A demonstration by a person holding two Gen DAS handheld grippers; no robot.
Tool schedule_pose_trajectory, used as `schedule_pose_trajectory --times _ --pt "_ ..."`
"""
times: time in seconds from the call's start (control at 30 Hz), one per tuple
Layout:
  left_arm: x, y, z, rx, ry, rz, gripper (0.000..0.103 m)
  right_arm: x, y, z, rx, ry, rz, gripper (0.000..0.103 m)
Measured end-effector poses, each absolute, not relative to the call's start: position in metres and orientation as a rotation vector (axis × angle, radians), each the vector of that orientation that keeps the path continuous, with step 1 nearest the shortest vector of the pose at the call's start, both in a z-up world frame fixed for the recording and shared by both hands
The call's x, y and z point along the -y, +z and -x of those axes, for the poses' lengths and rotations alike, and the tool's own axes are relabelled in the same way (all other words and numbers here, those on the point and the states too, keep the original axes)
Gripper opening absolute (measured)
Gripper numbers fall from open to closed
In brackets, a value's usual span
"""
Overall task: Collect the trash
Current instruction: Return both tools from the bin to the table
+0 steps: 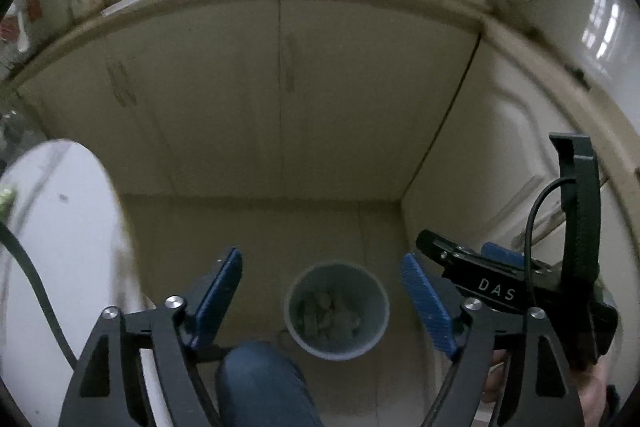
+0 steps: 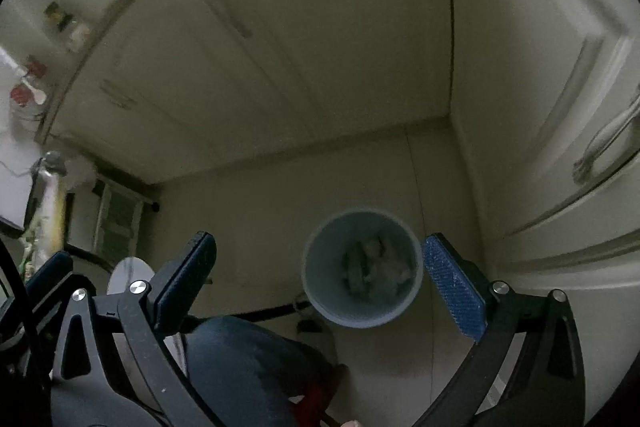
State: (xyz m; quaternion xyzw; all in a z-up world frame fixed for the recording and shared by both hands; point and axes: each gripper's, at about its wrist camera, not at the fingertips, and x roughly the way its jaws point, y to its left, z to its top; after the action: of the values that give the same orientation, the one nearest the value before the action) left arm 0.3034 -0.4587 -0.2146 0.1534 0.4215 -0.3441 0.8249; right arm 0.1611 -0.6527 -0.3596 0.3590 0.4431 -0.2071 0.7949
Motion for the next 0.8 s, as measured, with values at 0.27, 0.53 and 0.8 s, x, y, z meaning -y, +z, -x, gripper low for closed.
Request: schedule_pose_trajectory --times 0.27,0.53,0.8 --pt "0.376 -0.160 -0.277 -0.702 -0.643 -0.239 0.098 0.602 -0.266 -0.174 -0.824 -0.391 -0.638 0.103" --pt "0.263 -0.131 -0.254 -0.612 -0.491 -0.113 0.102 0.520 -0.186 -0.197 -0.706 -0.286 -0.504 0.103" --pt "0.152 -0.094 -0.216 -0.548 -0.332 -0.020 0.102 0.417 -0.131 -0.226 -0.642 -0.139 -0.356 0.103"
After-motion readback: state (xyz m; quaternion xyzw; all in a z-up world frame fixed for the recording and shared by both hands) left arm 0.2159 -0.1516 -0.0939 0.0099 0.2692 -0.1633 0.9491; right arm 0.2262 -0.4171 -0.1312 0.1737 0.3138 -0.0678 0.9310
